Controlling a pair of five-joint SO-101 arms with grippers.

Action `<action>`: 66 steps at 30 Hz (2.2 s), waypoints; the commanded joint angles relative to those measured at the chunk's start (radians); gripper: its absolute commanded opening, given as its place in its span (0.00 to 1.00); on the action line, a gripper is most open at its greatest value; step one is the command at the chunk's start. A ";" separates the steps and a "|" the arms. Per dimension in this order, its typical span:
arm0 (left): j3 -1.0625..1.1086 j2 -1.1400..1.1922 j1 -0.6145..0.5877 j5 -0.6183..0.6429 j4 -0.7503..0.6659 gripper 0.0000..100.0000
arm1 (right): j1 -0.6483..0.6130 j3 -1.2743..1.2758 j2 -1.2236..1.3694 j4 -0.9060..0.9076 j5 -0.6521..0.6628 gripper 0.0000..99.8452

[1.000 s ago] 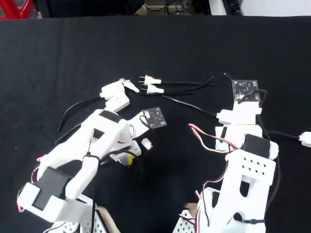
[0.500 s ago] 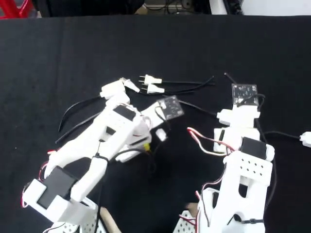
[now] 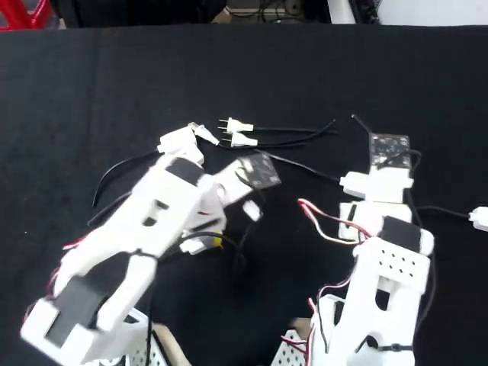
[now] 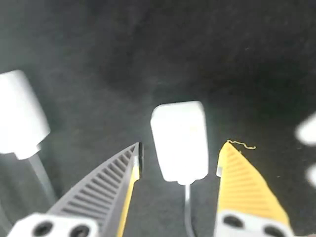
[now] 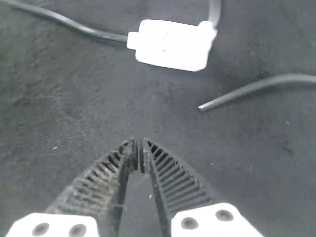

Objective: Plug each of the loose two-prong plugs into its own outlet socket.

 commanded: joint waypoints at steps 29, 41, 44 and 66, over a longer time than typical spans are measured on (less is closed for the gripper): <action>0.082 0.138 0.013 0.077 -0.204 0.06 | 0.080 -0.004 -0.288 0.120 -0.025 0.01; -0.088 0.149 0.160 0.181 -0.199 0.03 | 0.083 -0.007 -0.288 0.137 -0.026 0.01; -0.096 0.149 0.168 0.190 -0.196 0.03 | 0.084 -0.007 -0.294 0.160 -0.017 0.01; 0.035 -0.232 -0.021 0.374 -0.043 0.32 | -0.069 -0.217 -0.249 0.382 -0.051 0.02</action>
